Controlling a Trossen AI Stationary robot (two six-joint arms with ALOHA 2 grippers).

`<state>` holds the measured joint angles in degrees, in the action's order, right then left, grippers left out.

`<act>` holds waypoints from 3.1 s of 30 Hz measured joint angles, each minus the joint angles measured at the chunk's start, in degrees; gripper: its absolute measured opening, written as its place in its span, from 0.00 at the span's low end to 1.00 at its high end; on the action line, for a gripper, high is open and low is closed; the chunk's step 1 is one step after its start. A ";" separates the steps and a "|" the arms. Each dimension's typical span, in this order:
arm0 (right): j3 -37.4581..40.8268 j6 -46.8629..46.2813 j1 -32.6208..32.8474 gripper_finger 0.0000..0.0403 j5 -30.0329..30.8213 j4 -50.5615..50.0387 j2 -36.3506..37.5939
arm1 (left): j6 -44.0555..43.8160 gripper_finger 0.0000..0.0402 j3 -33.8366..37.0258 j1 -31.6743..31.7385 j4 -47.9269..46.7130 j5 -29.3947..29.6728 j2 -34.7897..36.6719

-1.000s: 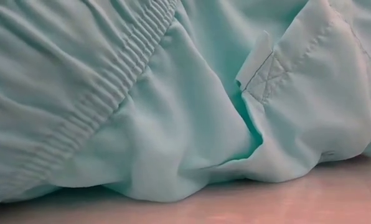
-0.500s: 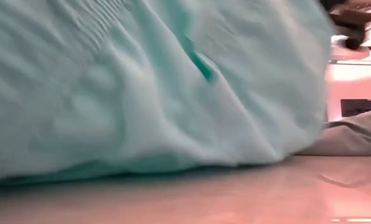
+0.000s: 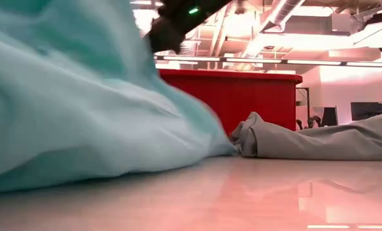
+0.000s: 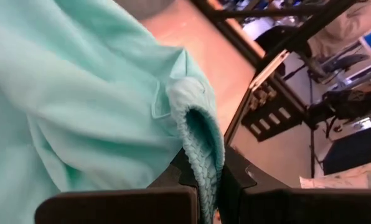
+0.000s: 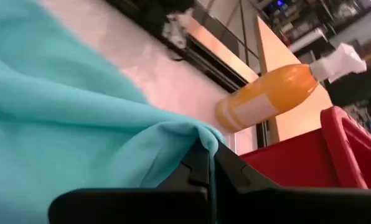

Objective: Fold Laundry from Bin
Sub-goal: Fold the light blue shorts

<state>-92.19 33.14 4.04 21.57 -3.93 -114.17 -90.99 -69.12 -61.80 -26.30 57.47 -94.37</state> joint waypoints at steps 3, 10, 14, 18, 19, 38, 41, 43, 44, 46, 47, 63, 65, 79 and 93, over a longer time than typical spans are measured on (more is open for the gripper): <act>-6.11 -2.13 -1.76 0.05 -0.70 -0.32 -5.38 | -6.76 0.01 0.00 -2.08 -4.95 -0.45 0.00; -15.56 -7.52 -3.46 0.05 -2.60 -1.58 -15.70 | -19.40 0.01 0.00 -4.83 -17.52 -8.09 -0.04; -18.70 -8.26 -3.46 0.06 -3.40 -1.78 -20.26 | -24.15 0.01 0.00 -5.85 -22.08 -11.18 -0.07; -21.30 -10.78 -3.46 0.09 -3.38 -1.59 -22.83 | -24.63 0.01 0.00 -6.07 -25.96 -16.29 -0.08; -21.59 -11.65 -3.46 0.10 -3.38 -1.68 -23.05 | -24.60 0.01 0.00 -6.07 -27.24 -17.13 -0.09; -21.83 -26.80 -4.62 0.55 -19.09 -25.28 -7.93 | -24.51 0.03 0.00 -6.05 -38.69 -23.53 -0.11; -19.46 -28.29 -4.48 0.58 -22.20 -28.22 -6.92 | -24.80 0.03 0.00 -6.07 -39.41 -23.64 -0.11; -18.22 -28.38 -4.66 0.58 -19.65 -28.01 -7.59 | -24.89 0.03 0.00 -6.06 -39.40 -23.22 -0.11; -17.84 -29.29 -4.95 0.57 -19.82 -28.32 -8.10 | -24.96 0.03 0.00 -6.05 -39.41 -23.21 -0.11; -17.47 -32.77 -5.34 0.57 -24.04 -27.74 -8.39 | -25.01 0.03 0.00 -6.05 -39.41 -23.23 -0.11; -17.11 -34.26 -5.39 0.56 -28.17 -28.12 -8.33 | -25.04 0.03 0.00 -6.05 -39.63 -23.23 -0.11; 2.24 -48.16 4.84 0.44 -33.25 -9.12 -9.77 | -21.92 0.03 -0.31 -6.11 -45.30 -33.77 -0.10; 3.62 -49.10 4.99 0.43 -33.34 -8.60 -9.76 | -19.47 0.04 -0.31 -6.14 -45.24 -36.47 -0.09; 5.63 -49.69 4.82 0.38 -30.61 -7.38 -9.58 | -5.48 0.50 -0.28 -7.20 -44.34 -36.48 1.68; 5.63 -49.81 4.82 0.38 -30.48 -7.88 -9.58 | 4.52 0.57 -3.32 -16.38 -40.37 -33.94 10.82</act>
<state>-86.56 -16.67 8.86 -8.91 -11.81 -123.75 -86.47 -72.44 -78.19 -66.67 23.53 -83.55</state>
